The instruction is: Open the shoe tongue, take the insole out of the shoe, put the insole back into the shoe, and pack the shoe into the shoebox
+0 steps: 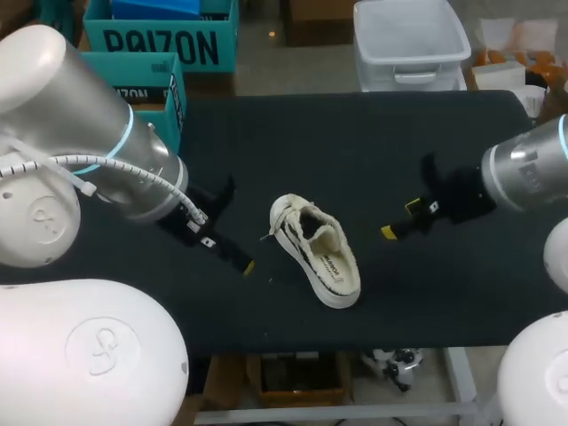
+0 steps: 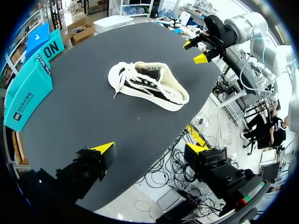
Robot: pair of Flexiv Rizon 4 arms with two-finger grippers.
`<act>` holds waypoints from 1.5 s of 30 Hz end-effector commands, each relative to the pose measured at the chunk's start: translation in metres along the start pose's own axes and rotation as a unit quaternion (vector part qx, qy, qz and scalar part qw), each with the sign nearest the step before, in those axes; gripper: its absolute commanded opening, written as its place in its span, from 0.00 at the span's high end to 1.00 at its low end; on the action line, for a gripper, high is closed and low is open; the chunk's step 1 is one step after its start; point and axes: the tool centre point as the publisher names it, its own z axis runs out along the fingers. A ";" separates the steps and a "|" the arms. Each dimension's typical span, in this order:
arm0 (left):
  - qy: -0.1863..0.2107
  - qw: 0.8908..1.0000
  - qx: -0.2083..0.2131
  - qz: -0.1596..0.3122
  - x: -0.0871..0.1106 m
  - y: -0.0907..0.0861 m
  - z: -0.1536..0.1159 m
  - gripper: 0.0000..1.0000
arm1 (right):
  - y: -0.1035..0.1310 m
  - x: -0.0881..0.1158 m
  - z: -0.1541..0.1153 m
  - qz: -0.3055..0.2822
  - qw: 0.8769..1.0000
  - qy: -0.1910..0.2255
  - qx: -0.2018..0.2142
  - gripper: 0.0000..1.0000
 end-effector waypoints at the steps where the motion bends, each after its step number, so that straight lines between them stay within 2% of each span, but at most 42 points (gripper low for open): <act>1: -0.002 1.000 -0.001 -0.001 0.001 0.000 0.000 0.00 | 0.002 -0.022 0.005 -0.088 0.948 0.296 0.074 0.00; 4: -0.002 1.000 -0.001 -0.001 0.001 0.000 0.000 0.00 | 0.003 -0.034 0.005 -0.107 0.940 0.302 0.120 0.00; 8: -0.002 1.000 -0.001 -0.001 0.001 0.000 0.000 0.00 | 0.006 -0.041 -0.001 -0.134 0.924 0.320 0.159 0.00; 11: -0.002 1.000 -0.001 -0.001 0.001 0.000 0.000 0.00 | 0.006 -0.045 -0.009 -0.137 0.908 0.354 0.179 0.00; 13: -0.002 1.000 -0.001 -0.001 0.001 0.000 0.000 0.00 | 0.006 -0.045 -0.009 -0.137 0.908 0.354 0.179 0.00; 14: 0.001 1.000 0.001 -0.020 0.004 0.000 0.003 0.00 | 0.006 -0.045 -0.009 -0.137 0.908 0.354 0.179 0.00; 16: -0.017 0.998 0.009 -0.065 0.014 0.003 0.011 0.00 | 0.006 -0.045 -0.009 -0.137 0.908 0.354 0.179 0.00; 17: -0.032 0.994 0.016 -0.106 0.021 0.005 0.017 0.00 | 0.006 -0.045 -0.009 -0.137 0.908 0.354 0.179 0.00; 18: -0.046 0.992 0.020 -0.119 0.025 0.006 0.022 0.00 | 0.006 -0.045 -0.009 -0.137 0.908 0.354 0.179 0.00; 20: -0.034 0.988 0.015 -0.153 0.035 0.010 0.031 0.00 | 0.006 -0.045 -0.009 -0.137 0.908 0.354 0.179 0.00; 21: -0.051 0.985 0.025 -0.161 0.039 0.011 0.034 0.00 | 0.006 -0.045 -0.009 -0.137 0.908 0.354 0.179 0.00; 23: -0.041 0.982 0.024 -0.185 0.045 0.014 0.039 0.00 | 0.006 -0.045 -0.009 -0.137 0.908 0.354 0.179 0.00; 24: -0.071 0.976 0.039 -0.200 0.048 0.015 0.043 0.00 | 0.006 -0.045 -0.009 -0.137 0.908 0.354 0.179 0.00; 26: -0.061 0.971 0.041 -0.226 0.051 0.016 0.046 0.00 | 0.006 -0.045 -0.009 -0.137 0.908 0.354 0.179 0.00; 27: -0.075 0.966 0.051 -0.242 0.052 0.015 0.049 0.00 | 0.006 -0.045 -0.009 -0.137 0.908 0.354 0.179 0.00; 28: -0.062 0.963 0.050 -0.257 0.053 0.015 0.051 0.00 | 0.003 -0.050 -0.009 -0.161 0.897 0.360 0.201 0.00; 29: -0.071 0.959 0.054 -0.267 0.054 0.014 0.053 0.00 | 0.002 -0.053 -0.009 -0.183 0.888 0.367 0.210 0.00; 30: -0.080 0.956 0.056 -0.276 0.056 0.013 0.057 0.00 | 0.000 -0.056 -0.010 -0.192 0.883 0.366 0.221 0.00; 31: -0.065 0.955 0.045 -0.286 0.057 0.011 0.062 0.00 | -0.001 -0.061 -0.010 -0.201 0.876 0.367 0.239 0.00; 32: -0.061 0.951 0.042 -0.299 0.057 0.007 0.066 0.00 | -0.002 -0.064 -0.010 -0.234 0.862 0.375 0.246 0.00; 34: -0.052 0.948 0.030 -0.312 0.058 0.001 0.072 0.00 | -0.003 -0.068 -0.011 -0.245 0.854 0.371 0.270 0.00; 37: -0.055 0.941 0.019 -0.334 0.063 -0.008 0.082 0.00 | -0.007 -0.078 -0.010 -0.285 0.827 0.378 0.303 0.00; 40: -0.063 0.934 0.006 -0.350 0.067 -0.015 0.092 0.00 | -0.011 -0.085 -0.010 -0.315 0.810 0.383 0.313 0.00; 43: -0.077 0.932 0.004 -0.355 0.073 -0.021 0.100 0.00 | -0.015 -0.093 -0.010 -0.340 0.794 0.391 0.319 0.00; 44: -0.097 0.929 0.012 -0.356 0.075 -0.024 0.103 0.00 | -0.014 -0.095 -0.009 -0.348 0.786 0.394 0.325 0.00; 45: -0.095 0.929 0.011 -0.357 0.076 -0.026 0.106 0.00 | -0.014 -0.097 -0.008 -0.350 0.783 0.394 0.329 0.00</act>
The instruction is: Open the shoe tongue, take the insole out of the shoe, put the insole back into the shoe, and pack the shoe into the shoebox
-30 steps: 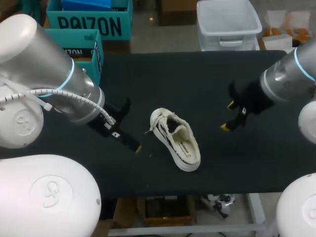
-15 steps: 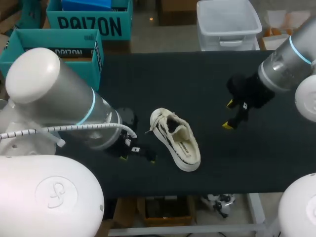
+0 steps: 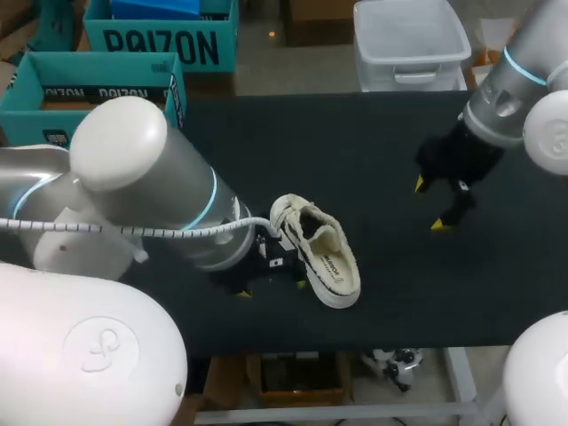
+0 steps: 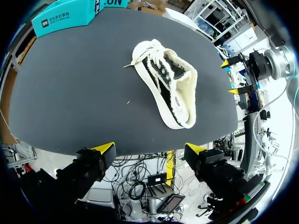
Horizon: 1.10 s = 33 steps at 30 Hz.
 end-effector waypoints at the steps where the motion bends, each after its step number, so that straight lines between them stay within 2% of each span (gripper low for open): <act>1: -0.060 0.998 0.009 -0.003 0.023 -0.006 0.041 0.00 | -0.006 -0.009 0.002 -0.035 0.940 0.338 0.003 0.00; 6: -0.096 0.995 0.028 -0.019 0.031 -0.019 0.060 0.00 | -0.012 -0.015 0.002 -0.059 0.939 0.339 0.011 0.00; 11: -0.123 0.991 0.033 -0.046 0.027 -0.031 0.082 0.01 | -0.016 -0.015 0.003 -0.079 0.936 0.342 0.018 0.00; 15: -0.125 0.990 0.037 -0.061 0.027 -0.041 0.094 0.11 | -0.018 -0.016 0.005 -0.087 0.935 0.342 0.020 0.00; 17: -0.133 0.987 0.049 -0.071 0.027 -0.048 0.101 0.22 | -0.019 -0.017 0.007 -0.091 0.934 0.344 0.021 0.00; 18: -0.134 0.987 0.051 -0.072 0.027 -0.050 0.102 0.25 | -0.019 -0.017 0.007 -0.092 0.934 0.345 0.022 0.00; 21: -0.132 0.987 0.049 -0.082 0.025 -0.060 0.109 0.27 | -0.020 -0.016 0.009 -0.096 0.932 0.349 0.022 0.00; 29: -0.136 0.985 0.056 -0.088 0.029 -0.068 0.127 0.24 | -0.021 -0.014 0.013 -0.096 0.931 0.353 0.021 0.00; 33: -0.143 0.982 0.070 -0.101 0.029 -0.077 0.130 0.42 | -0.022 -0.014 0.017 -0.096 0.929 0.357 0.020 0.00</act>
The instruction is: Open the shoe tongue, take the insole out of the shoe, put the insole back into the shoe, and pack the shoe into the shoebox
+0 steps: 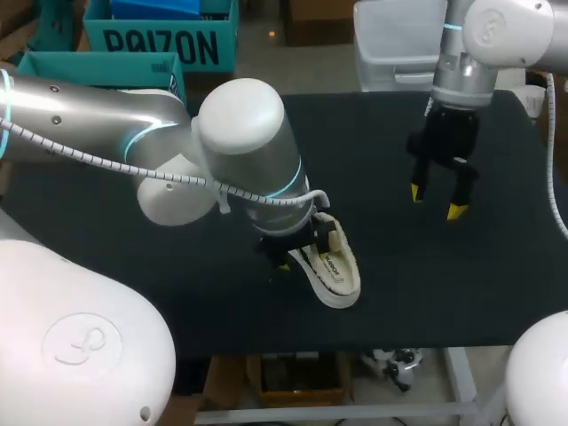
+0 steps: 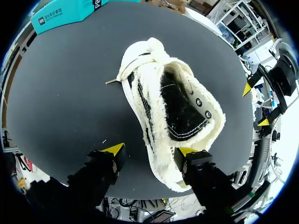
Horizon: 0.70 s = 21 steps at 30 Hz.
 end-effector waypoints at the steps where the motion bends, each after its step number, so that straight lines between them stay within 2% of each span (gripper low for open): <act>1: -0.072 0.995 0.066 -0.037 0.010 0.000 0.035 0.42 | -0.002 -0.006 0.001 -0.001 0.991 0.131 -0.003 0.00; 3: -0.078 0.993 0.077 -0.045 0.010 -0.003 0.036 0.54 | -0.002 -0.006 0.003 -0.002 0.991 0.133 -0.004 0.00; 4: -0.077 0.993 0.077 -0.046 0.010 -0.004 0.036 0.63 | -0.002 -0.006 0.003 -0.003 0.991 0.133 -0.004 0.00; 5: -0.078 0.992 0.082 -0.049 0.011 -0.004 0.036 0.98 | -0.002 -0.006 0.004 -0.003 0.991 0.133 -0.005 0.00; 6: -0.078 0.992 0.082 -0.049 0.011 -0.004 0.035 1.00 | -0.002 -0.006 0.004 -0.004 0.991 0.133 -0.005 0.00; 14: -0.067 0.992 0.102 -0.041 0.012 -0.003 0.018 1.00 | -0.002 -0.006 0.004 -0.003 0.991 0.130 -0.010 0.00; 21: -0.053 0.992 0.114 -0.024 0.004 -0.004 0.000 1.00 | -0.002 -0.006 0.004 -0.003 0.991 0.130 -0.010 0.00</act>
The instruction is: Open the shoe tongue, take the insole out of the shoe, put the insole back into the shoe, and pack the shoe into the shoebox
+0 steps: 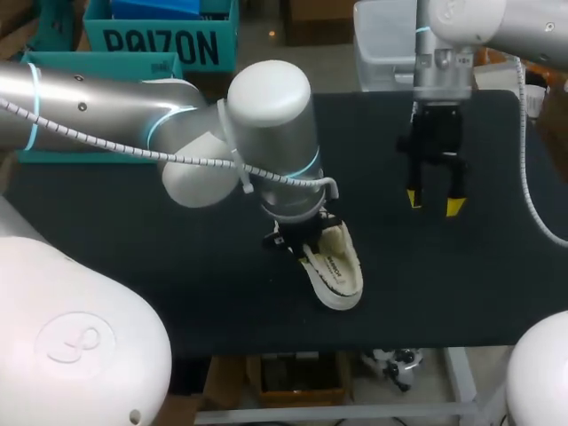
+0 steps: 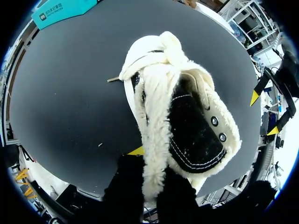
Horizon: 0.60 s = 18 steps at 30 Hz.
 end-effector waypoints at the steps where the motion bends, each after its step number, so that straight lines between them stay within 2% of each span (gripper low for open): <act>1: -0.005 0.990 0.143 0.003 -0.004 0.004 -0.016 1.00 | -0.001 -0.003 -0.002 0.003 1.000 0.013 -0.004 0.00; 5: 0.006 0.989 0.147 0.018 -0.012 0.002 -0.024 1.00 | 0.000 -0.002 -0.003 0.009 1.000 -0.026 -0.014 0.00; 9: 0.022 0.987 0.158 0.029 -0.025 -0.004 -0.036 1.00 | 0.000 0.001 -0.007 0.046 0.995 -0.081 -0.038 0.00; 14: 0.044 0.985 0.155 0.053 -0.042 -0.010 -0.049 1.00 | 0.005 0.000 -0.012 0.113 0.987 -0.104 -0.045 0.00; 18: 0.063 0.984 0.147 0.083 -0.057 -0.018 -0.064 1.00 | 0.012 0.001 -0.013 0.138 0.982 -0.125 -0.038 0.00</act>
